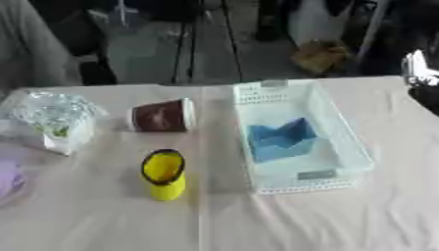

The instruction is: Pick up objects on the table and place them in the box.

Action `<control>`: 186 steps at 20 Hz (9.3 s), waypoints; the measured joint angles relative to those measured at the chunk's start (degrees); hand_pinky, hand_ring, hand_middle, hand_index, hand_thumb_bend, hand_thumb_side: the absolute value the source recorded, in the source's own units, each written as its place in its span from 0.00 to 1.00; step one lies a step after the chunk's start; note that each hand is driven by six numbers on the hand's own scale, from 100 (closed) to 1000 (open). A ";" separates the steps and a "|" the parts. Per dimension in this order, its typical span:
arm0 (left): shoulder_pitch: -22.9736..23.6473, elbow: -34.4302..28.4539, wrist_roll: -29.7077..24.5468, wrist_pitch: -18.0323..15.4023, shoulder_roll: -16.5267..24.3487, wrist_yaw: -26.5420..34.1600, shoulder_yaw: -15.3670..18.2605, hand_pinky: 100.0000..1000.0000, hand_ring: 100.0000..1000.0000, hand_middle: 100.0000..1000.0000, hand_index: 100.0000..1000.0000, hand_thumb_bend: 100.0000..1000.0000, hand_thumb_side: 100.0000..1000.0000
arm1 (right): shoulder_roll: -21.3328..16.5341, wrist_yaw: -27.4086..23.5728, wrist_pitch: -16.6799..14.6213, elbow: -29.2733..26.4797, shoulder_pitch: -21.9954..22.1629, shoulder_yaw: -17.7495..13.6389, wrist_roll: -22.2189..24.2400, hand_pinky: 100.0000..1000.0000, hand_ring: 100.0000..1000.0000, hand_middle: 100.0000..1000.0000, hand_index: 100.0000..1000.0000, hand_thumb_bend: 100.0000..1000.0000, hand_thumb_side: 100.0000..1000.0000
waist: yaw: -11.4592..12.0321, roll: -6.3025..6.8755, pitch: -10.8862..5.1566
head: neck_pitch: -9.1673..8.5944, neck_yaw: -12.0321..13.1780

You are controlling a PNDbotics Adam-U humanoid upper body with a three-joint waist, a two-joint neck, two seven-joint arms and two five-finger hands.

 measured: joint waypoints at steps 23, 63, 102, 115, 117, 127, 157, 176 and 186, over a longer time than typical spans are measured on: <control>0.24 1.03 -0.12 0.75 -0.45 -5.55 0.21 0.46 0.65 0.71 0.80 0.36 0.81 | 0.00 0.00 0.03 0.32 0.05 0.00 -0.14 0.54 0.61 0.78 0.87 0.00 0.39 | 0.15 -0.01 -0.04 | 0.07 8.34; -12.65 38.08 -29.90 -4.38 14.31 -52.30 -3.79 0.58 0.67 0.72 0.81 0.92 0.56 | 0.00 -0.06 -0.23 0.70 0.53 0.06 0.41 0.54 0.61 0.78 0.87 0.00 0.40 | -1.02 0.35 -0.02 | 0.64 12.76; -19.15 57.94 -9.47 -1.10 13.98 -37.61 -7.12 0.19 0.44 0.53 0.64 0.48 0.18 | 0.00 -0.35 -0.69 0.71 0.52 0.38 0.97 0.54 0.61 0.78 0.87 0.00 0.42 | -2.42 -0.34 0.23 | 0.59 13.82; -19.82 55.26 -8.51 -2.40 13.98 -30.57 -7.62 0.00 0.24 0.29 0.38 0.12 0.13 | 0.00 -0.43 -0.69 0.73 0.52 0.38 0.96 0.54 0.61 0.78 0.87 0.00 0.42 | -2.50 -0.32 0.18 | 0.59 14.01; -20.34 52.89 -9.59 -3.48 13.98 -28.74 -7.59 0.00 0.23 0.29 0.38 0.10 0.17 | 0.00 -0.43 -0.69 0.73 0.52 0.38 0.96 0.54 0.61 0.78 0.87 0.00 0.42 | -2.50 -0.32 0.12 | 0.58 14.02; -26.12 38.12 -16.34 -10.81 12.78 -19.42 -10.09 0.00 0.24 0.30 0.39 0.08 0.21 | 0.05 -0.58 -0.89 0.76 0.47 0.76 1.36 0.54 0.61 0.78 0.87 0.00 0.41 | -3.01 -0.36 -0.51 | 0.59 14.65; -46.14 41.22 -34.15 -19.26 -0.65 -3.31 -32.12 0.00 0.28 0.33 0.44 0.24 0.29 | 1.14 -1.15 -1.53 0.97 -2.05 2.61 3.17 0.55 0.61 0.78 0.87 0.00 0.40 | -7.74 -0.40 0.33 | 0.76 4.12; -49.66 50.43 -11.53 -13.95 -10.17 -16.71 -32.26 0.04 0.35 0.40 0.53 0.32 0.43 | 2.93 -1.64 -2.31 -0.44 -5.20 4.56 5.28 0.55 0.61 0.78 0.87 0.00 0.38 | -12.20 0.04 2.13 | -1.19 4.13; -49.44 48.45 -10.29 -19.19 -11.48 -23.75 -34.67 0.06 0.36 0.42 0.56 0.39 0.40 | 3.58 -1.69 -2.62 -0.90 -5.59 5.05 6.06 0.55 0.62 0.78 0.87 0.00 0.38 | -12.67 0.37 2.21 | -1.44 4.12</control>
